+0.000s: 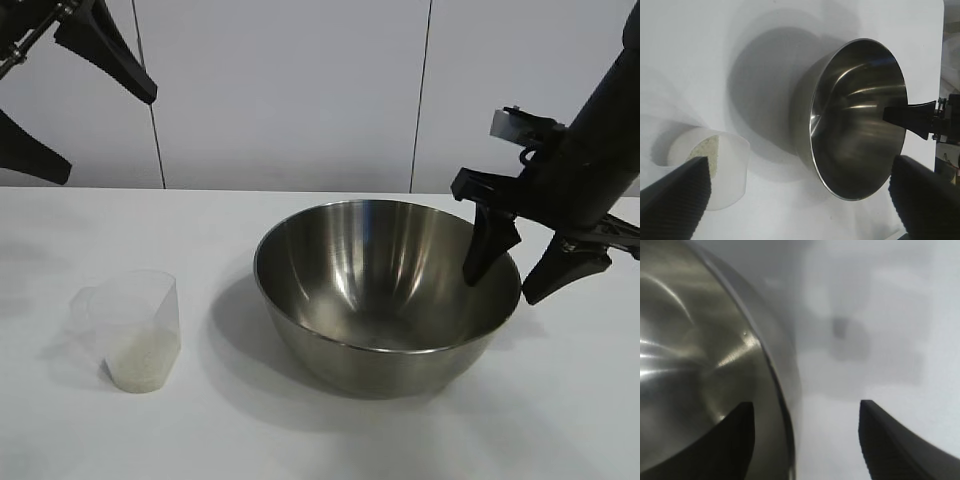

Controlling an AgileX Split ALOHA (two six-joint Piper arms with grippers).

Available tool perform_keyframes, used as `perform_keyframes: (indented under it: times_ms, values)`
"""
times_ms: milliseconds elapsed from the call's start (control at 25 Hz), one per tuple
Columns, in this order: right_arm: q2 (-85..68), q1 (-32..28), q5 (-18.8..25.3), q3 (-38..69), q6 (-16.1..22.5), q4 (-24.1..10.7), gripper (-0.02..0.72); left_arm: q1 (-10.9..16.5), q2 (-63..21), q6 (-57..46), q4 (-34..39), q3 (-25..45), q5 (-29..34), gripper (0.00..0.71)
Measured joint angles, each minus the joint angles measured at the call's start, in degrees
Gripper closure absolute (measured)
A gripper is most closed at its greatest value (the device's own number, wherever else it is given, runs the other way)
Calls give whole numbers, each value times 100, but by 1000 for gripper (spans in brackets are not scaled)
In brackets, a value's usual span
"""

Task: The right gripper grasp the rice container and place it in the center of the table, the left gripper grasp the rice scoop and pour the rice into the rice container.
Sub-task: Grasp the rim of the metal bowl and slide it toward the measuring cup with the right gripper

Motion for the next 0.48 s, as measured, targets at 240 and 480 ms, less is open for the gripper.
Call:
perform_keyframes:
  times_ms: [240, 480]
  values:
    - [253, 0, -128, 0, 0, 0, 401, 0, 0, 0, 0, 0, 0, 15]
    - [253, 0, -156, 0, -5, 42, 668, 0, 0, 0, 0, 0, 0, 15]
